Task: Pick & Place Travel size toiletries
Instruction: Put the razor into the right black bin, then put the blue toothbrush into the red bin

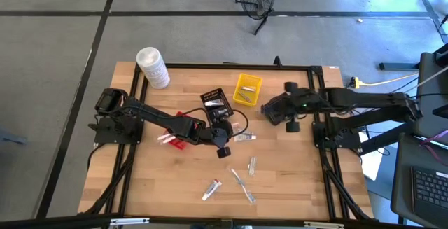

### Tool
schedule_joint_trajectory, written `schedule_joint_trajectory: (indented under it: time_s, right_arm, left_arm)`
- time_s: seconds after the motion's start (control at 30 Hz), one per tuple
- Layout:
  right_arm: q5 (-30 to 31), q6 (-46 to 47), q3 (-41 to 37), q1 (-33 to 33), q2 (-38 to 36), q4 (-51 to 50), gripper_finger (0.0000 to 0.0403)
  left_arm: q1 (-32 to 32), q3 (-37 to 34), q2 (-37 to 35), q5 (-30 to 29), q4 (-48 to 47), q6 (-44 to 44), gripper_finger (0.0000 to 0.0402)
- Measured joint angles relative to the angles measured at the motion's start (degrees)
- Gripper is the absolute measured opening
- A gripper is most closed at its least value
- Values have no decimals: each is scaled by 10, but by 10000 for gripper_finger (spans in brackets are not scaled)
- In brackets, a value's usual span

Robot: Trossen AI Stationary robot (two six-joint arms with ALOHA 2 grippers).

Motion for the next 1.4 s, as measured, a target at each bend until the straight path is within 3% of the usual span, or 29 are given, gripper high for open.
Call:
schedule_joint_trajectory:
  time_s: [0.17, 0.33, 0.6, 0.77, 1.1, 1.3, 1.4]
  right_arm:
    - [35, 27, -60, -32, -59, -3, 37]
    - [50, 16, -112, -67, -61, 10, 37]
    - [-45, -11, -107, -107, -12, 14, 38]
    - [-48, -13, -107, -132, 39, 17, 40]
    - [-48, -20, -107, -144, 68, 35, 145]
    - [67, -22, -101, -144, 67, 31, 190]
    - [81, -23, -78, -144, 67, 35, 200]
  left_arm:
    - [0, 0, 0, 0, 0, 0, 70]
    - [0, 0, 0, 0, 1, 0, 70]
    - [5, 0, 0, 0, 2, 1, 70]
    - [5, 0, 0, 0, 2, 2, 70]
    - [5, 0, 0, 0, 2, 2, 70]
    - [5, 0, 0, 0, 2, 2, 70]
    - [5, 0, 0, 0, 2, 2, 70]
